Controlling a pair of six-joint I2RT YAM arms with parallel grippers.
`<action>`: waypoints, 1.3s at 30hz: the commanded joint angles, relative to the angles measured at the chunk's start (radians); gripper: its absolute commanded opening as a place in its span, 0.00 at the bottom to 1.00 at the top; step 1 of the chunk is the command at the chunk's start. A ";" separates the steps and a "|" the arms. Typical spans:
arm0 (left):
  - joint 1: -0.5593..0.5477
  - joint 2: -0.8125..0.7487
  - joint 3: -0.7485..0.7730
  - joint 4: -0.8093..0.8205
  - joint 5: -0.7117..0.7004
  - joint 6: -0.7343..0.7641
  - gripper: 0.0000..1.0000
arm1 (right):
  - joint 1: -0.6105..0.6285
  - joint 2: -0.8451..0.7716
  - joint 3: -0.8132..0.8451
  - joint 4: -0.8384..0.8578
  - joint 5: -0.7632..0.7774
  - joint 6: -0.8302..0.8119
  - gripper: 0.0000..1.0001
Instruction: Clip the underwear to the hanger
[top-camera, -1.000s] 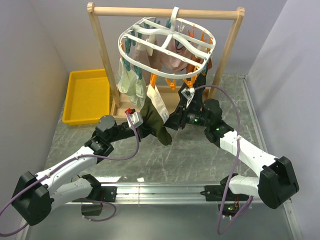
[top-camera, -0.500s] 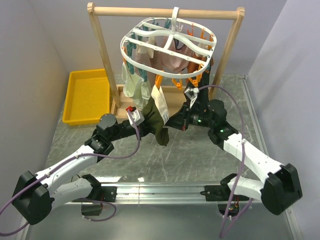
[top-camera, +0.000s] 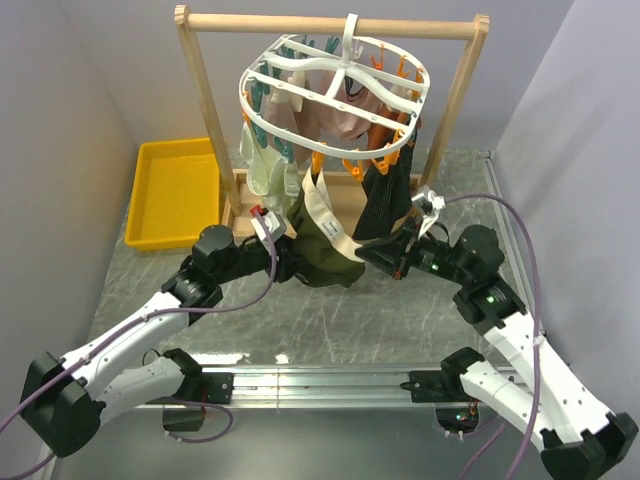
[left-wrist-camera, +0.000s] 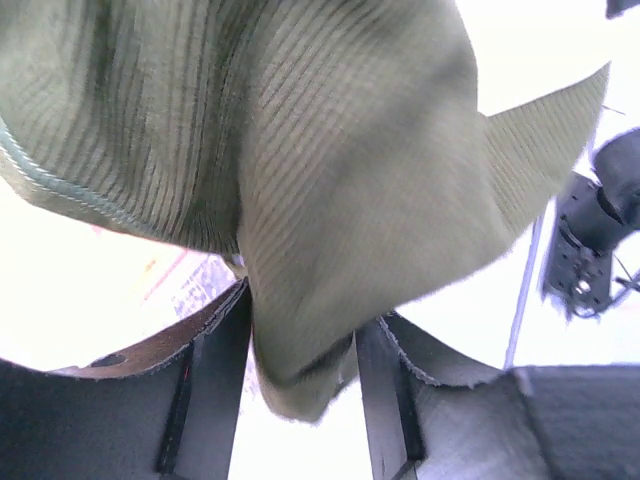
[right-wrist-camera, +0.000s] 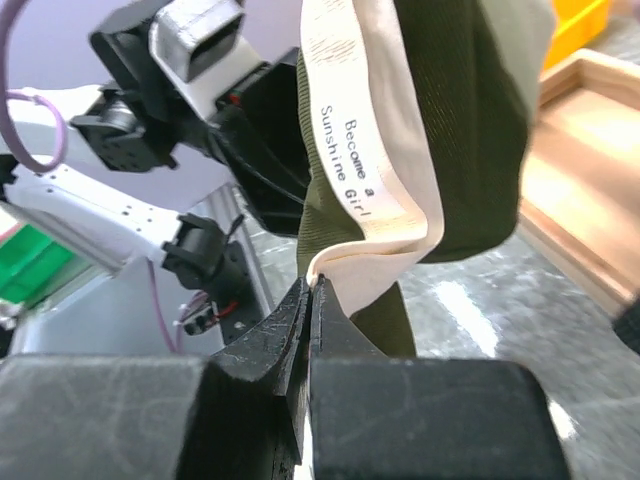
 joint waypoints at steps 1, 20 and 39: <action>0.001 -0.089 0.029 -0.079 0.052 0.023 0.50 | -0.004 -0.077 -0.022 -0.075 0.099 -0.080 0.00; -0.157 0.038 0.135 -0.001 -0.027 -0.068 0.22 | 0.010 -0.119 -0.023 -0.089 0.105 -0.137 0.00; -0.190 0.327 0.247 0.412 -0.138 -0.197 0.24 | 0.263 -0.007 -0.128 -0.044 0.231 -0.326 0.00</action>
